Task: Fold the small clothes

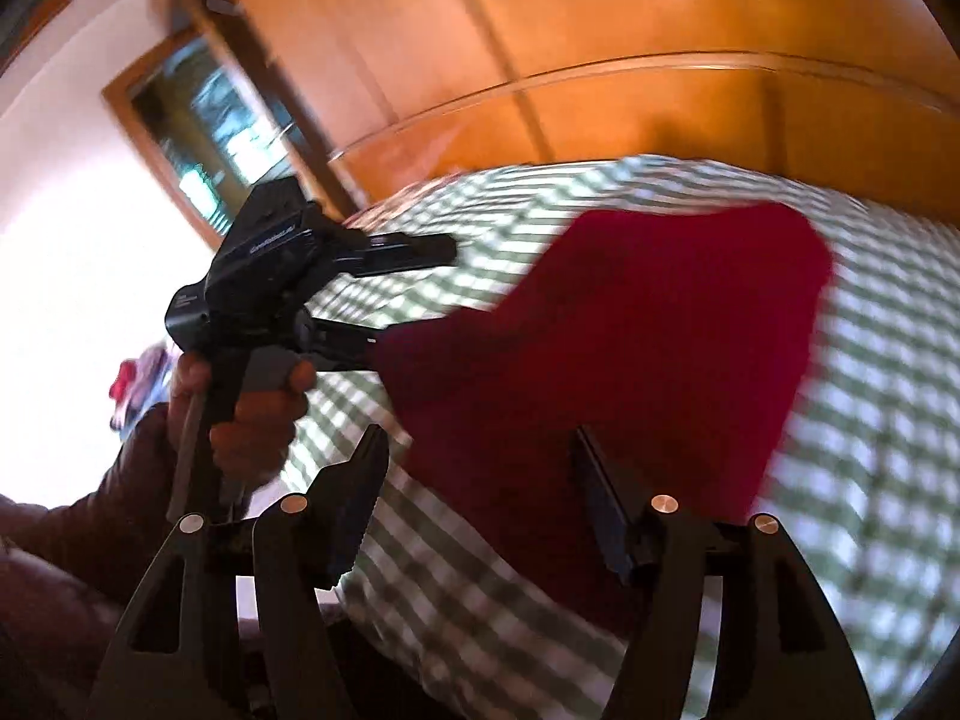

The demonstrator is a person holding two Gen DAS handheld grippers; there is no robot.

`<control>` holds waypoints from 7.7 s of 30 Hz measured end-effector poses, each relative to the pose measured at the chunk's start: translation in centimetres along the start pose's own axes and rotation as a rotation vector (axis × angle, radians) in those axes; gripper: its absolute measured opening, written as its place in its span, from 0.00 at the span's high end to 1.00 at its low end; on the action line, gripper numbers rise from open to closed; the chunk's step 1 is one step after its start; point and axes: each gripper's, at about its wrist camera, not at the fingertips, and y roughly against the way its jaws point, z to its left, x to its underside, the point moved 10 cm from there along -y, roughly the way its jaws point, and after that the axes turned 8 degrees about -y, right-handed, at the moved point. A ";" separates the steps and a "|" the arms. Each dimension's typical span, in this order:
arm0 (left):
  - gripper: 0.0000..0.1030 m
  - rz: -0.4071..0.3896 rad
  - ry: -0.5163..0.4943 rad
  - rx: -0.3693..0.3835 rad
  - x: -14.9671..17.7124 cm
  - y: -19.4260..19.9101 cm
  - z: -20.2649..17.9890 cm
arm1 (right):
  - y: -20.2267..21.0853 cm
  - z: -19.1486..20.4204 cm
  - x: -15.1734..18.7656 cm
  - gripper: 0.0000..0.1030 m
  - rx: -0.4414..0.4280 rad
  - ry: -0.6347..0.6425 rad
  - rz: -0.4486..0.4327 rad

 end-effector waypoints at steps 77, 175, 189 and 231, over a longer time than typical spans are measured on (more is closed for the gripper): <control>0.27 -0.092 -0.288 -0.523 3.4 0.8 5.7 | -8.1 -10.6 -2.2 0.13 -0.081 -0.397 0.082; 0.07 -0.079 -0.848 -0.437 11.1 -16.2 -19.6 | 20.3 -20.7 8.4 0.06 1.064 -0.543 -0.498; 0.03 -0.137 -0.868 -0.449 11.7 -13.5 -20.9 | 21.2 -18.4 8.9 0.06 1.137 -0.516 -0.545; 0.03 -0.181 -0.842 -0.500 10.9 -12.5 -20.7 | 20.9 -16.9 8.5 0.04 1.093 -0.498 -0.579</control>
